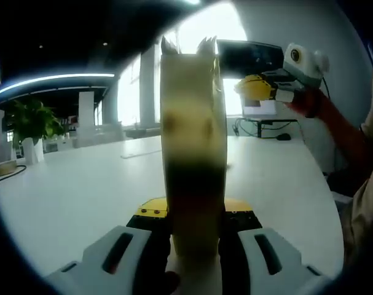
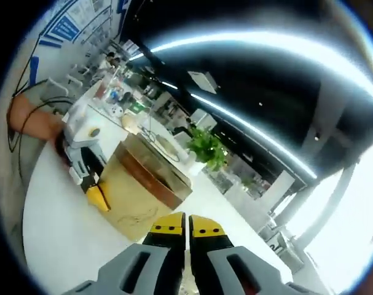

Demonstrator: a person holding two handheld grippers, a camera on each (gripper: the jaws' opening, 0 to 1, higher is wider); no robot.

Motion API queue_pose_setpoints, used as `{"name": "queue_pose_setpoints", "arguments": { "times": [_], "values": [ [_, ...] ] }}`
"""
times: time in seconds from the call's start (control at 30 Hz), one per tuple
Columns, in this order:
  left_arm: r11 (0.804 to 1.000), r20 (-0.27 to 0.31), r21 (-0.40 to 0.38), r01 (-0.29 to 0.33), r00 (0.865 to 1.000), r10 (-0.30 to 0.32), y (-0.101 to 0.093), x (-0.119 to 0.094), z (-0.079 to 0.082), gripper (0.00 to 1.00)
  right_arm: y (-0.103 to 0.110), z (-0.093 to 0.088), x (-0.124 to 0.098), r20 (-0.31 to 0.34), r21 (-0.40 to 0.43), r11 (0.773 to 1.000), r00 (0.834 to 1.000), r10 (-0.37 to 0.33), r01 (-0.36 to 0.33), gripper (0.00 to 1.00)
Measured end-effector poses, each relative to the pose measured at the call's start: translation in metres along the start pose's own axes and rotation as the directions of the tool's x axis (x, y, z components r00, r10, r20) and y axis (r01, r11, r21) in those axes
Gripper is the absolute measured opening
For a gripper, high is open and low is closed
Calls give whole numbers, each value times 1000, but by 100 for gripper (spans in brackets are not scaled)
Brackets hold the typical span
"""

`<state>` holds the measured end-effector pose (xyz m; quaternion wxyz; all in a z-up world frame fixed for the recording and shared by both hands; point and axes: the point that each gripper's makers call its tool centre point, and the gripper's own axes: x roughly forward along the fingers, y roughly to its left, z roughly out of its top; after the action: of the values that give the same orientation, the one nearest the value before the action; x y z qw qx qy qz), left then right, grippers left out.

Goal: Extract single mask from mask box in order stack masks on table

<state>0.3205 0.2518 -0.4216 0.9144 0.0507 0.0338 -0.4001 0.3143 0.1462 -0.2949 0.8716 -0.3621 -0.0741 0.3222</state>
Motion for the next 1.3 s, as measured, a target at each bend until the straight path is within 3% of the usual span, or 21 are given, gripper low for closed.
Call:
{"name": "queue_pose_setpoints", "arguments": {
  "times": [0.7,1.3],
  "values": [
    [1000,0,3,-1,1000,1,0,0,0,20,14,25,18,-18,-141,982,992,126,-128,2],
    [1000,-1,4,0,1000,0,0,0,0,20,29,44,36,-62,-263,938,974,217,-225,4]
  ]
}}
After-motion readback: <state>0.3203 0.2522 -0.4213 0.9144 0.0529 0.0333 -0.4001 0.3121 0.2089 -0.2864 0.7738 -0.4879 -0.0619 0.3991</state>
